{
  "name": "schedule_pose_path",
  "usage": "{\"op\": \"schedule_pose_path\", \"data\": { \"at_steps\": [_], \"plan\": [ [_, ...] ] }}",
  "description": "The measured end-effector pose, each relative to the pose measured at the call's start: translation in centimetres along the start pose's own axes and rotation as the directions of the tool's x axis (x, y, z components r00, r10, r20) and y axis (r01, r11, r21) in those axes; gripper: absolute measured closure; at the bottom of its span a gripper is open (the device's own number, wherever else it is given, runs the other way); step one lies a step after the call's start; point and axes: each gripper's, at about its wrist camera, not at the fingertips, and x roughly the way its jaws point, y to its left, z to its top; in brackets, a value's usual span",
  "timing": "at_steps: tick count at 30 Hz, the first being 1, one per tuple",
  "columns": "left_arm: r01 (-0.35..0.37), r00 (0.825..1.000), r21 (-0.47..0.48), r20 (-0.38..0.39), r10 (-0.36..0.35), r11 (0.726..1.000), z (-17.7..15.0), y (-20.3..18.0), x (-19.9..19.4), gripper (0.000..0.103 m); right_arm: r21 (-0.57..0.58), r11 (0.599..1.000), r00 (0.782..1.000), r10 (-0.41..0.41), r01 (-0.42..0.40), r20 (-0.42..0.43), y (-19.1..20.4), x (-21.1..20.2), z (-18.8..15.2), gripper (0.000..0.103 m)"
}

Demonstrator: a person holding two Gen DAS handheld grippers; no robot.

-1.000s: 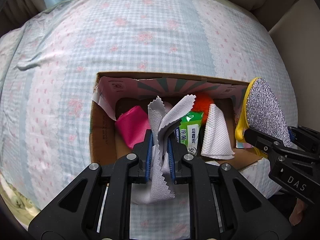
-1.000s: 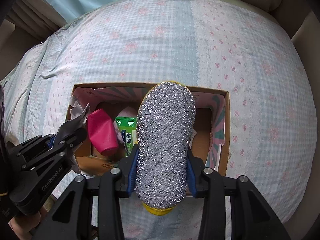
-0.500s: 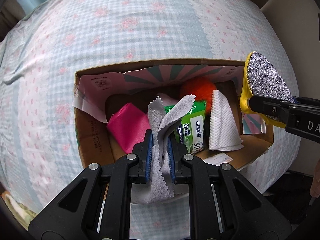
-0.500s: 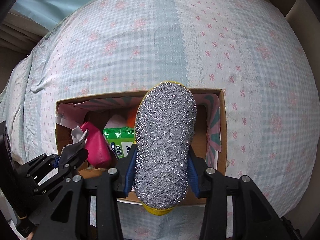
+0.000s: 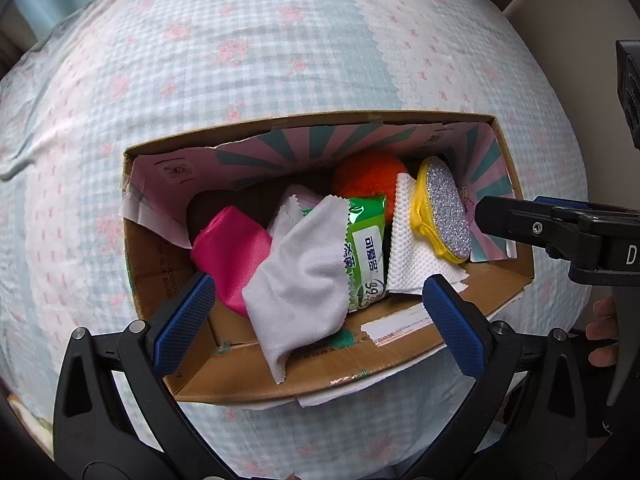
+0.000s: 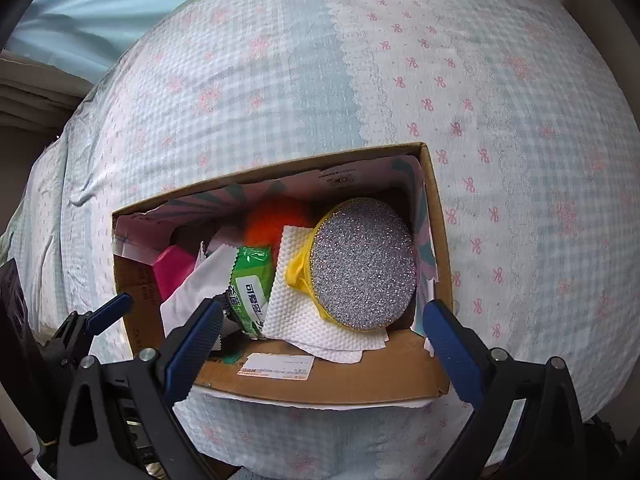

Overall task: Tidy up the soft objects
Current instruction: 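Lift both tools out of the box and back away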

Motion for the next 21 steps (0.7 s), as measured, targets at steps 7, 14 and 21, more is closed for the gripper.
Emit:
{"op": "schedule_pose_path", "data": {
  "at_steps": [7, 14, 21],
  "plan": [
    [-0.016, 0.999, 0.003, 0.041, 0.016, 1.000, -0.3, -1.2, -2.2, 0.000, -0.010, 0.999, 0.998, 0.032, -0.031, 0.046, -0.3, -2.5, -0.9, 0.003],
    [-0.051, 0.991, -0.018, 0.121, 0.053, 0.999, -0.7, -3.5, -8.0, 0.000, -0.077, 0.994, 0.986, 0.083, -0.072, 0.145, -0.2, -9.5, -2.0, 0.003],
    [-0.067, 0.941, -0.078, 0.327, 0.089, 0.995, -2.1, -6.6, -18.8, 0.000, -0.178, 0.984, 0.937, 0.066, -0.005, 0.343, -0.6, -21.4, -5.0, 0.003]
  ]
}}
